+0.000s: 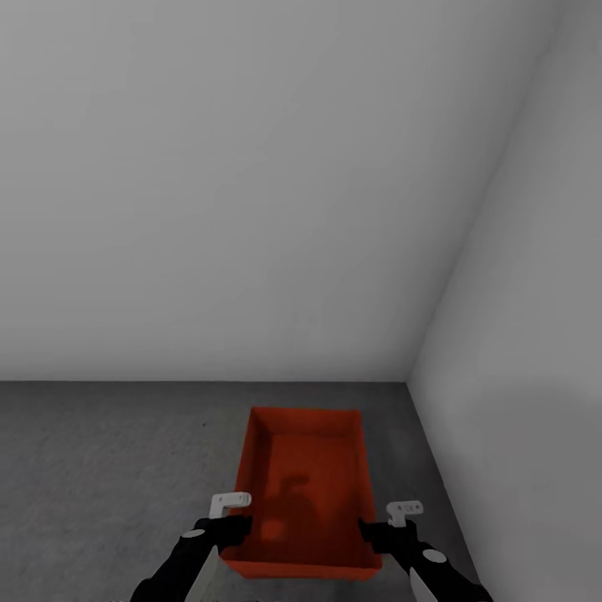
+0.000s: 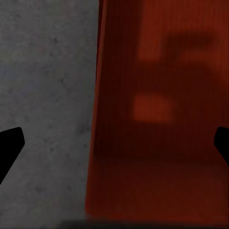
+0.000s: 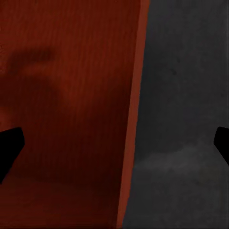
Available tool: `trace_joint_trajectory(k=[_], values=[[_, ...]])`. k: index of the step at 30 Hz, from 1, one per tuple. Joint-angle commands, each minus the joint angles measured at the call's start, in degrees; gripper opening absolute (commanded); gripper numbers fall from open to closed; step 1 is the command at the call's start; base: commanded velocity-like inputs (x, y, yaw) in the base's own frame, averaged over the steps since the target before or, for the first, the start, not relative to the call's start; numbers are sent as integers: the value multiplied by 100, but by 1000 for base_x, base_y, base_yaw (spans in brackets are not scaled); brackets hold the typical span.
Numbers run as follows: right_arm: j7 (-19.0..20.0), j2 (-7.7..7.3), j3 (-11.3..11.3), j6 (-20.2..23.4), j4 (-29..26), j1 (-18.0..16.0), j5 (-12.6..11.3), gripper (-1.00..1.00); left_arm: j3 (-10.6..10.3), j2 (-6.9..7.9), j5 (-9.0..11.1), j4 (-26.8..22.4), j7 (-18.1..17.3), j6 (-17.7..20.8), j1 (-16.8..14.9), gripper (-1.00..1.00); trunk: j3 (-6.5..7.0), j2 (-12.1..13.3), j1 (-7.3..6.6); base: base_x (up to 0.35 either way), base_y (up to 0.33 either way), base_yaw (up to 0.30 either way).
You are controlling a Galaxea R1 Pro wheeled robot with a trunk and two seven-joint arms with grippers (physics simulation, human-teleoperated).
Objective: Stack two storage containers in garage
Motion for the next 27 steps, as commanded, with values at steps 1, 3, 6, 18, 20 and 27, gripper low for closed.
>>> trace_joint_trajectory(k=[1, 3, 6, 18, 20, 27], values=[[13, 0, -6, -19, 5, -3, 1, 100, 0, -2, 26, -11, 22, 32, 0, 100, 14, 39, -24, -73, 0, 0], [10, -1, -6, -19, 5, -3, 3, 100, 0, -2, 26, -11, 27, 32, 0, 100, 50, 120, -68, -97, 0, 0], [7, 1, -6, -19, 5, -3, 2, 100, 0, -2, 20, -11, 29, 32, 0, 100, 104, 240, -134, -161, 0, 0], [3, 2, -6, -19, 5, -3, -1, 100, 0, -2, 17, -11, 32, 32, 0, 100, 319, 721, -397, -308, 0, 0], [0, 2, -6, -19, 5, -3, -1, 100, 0, -2, 17, -11, 32, 32, 0, 100, 355, 801, -441, -334, 0, 0], [0, 1, -6, -19, 5, -3, -1, 100, 0, -2, 12, -11, 32, 32, 0, 100, 481, 1082, -595, -335, 0, 0]])
